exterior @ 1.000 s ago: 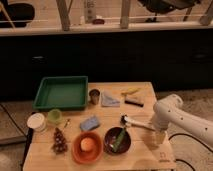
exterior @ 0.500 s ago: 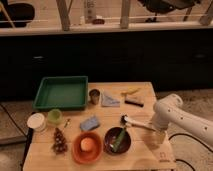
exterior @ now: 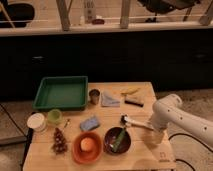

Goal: Place brush in metal cup

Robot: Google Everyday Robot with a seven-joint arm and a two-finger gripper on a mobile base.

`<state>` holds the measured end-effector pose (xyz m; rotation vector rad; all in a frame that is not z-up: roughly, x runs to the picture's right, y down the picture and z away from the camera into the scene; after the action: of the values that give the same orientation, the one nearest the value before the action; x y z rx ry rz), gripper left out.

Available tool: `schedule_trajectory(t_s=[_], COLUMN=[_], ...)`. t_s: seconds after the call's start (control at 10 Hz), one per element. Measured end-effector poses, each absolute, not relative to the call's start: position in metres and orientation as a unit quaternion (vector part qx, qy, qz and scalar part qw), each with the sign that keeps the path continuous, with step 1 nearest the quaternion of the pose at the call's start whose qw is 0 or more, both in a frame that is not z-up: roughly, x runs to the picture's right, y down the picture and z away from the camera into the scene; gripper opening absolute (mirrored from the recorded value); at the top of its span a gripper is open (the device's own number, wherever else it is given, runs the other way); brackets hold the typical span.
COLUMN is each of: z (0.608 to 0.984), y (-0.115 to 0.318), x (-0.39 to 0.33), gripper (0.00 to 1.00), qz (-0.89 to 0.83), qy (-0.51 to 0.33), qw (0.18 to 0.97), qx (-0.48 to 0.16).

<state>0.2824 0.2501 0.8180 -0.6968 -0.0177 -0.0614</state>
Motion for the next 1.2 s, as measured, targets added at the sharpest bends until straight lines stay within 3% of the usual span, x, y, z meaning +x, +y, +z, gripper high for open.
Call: schedule_trajectory(t_s=[0.7,0.8,1.2], z=[0.831,0.834,0.841], y=[0.241,0.24,0.235], x=[0.261,0.258,0.257], gripper=[0.78,0.71,0.29], qz=[-0.038,-0.039,-0.04], qy=[-0.045,-0.048,-0.051], qw=[0.94,0.939,0.937], qx=[-0.337,-0.339,-0.342])
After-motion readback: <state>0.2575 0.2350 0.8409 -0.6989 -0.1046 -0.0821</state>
